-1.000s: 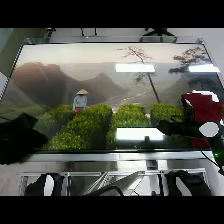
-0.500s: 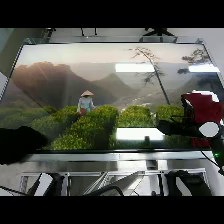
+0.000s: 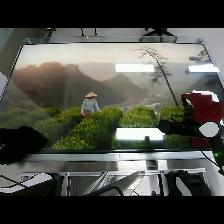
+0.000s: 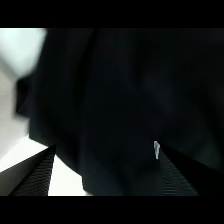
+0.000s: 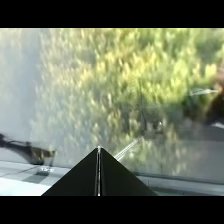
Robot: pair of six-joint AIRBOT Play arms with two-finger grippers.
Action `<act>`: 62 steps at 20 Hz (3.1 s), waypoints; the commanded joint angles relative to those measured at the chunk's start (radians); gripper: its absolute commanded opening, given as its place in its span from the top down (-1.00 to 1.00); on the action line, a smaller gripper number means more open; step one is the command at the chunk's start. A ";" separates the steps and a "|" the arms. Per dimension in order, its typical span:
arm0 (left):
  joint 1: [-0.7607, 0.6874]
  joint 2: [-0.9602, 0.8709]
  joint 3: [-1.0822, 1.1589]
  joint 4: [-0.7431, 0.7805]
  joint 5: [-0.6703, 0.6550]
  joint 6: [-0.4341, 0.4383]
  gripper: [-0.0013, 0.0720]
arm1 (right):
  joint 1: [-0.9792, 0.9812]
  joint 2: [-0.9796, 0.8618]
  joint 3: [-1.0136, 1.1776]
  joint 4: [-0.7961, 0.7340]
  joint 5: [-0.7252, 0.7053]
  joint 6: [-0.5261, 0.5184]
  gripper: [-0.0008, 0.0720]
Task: Fold the shirts.
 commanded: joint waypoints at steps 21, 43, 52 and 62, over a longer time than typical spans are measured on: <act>-1.209 0.165 0.202 -1.034 -0.079 0.279 0.93 | 0.001 -0.026 0.000 0.165 0.032 -0.082 0.92; -0.965 0.045 0.104 -0.721 -0.182 0.142 -0.94 | 0.007 -0.306 0.000 0.277 -0.079 -0.330 -0.78; -0.966 -0.139 -0.063 -0.914 0.058 0.286 -0.94 | 0.152 -0.639 0.029 0.929 -0.108 -1.056 -0.78; -1.104 -0.351 0.213 -0.903 -0.014 0.272 0.93 | 0.132 -0.715 0.133 0.934 -0.020 -1.077 0.92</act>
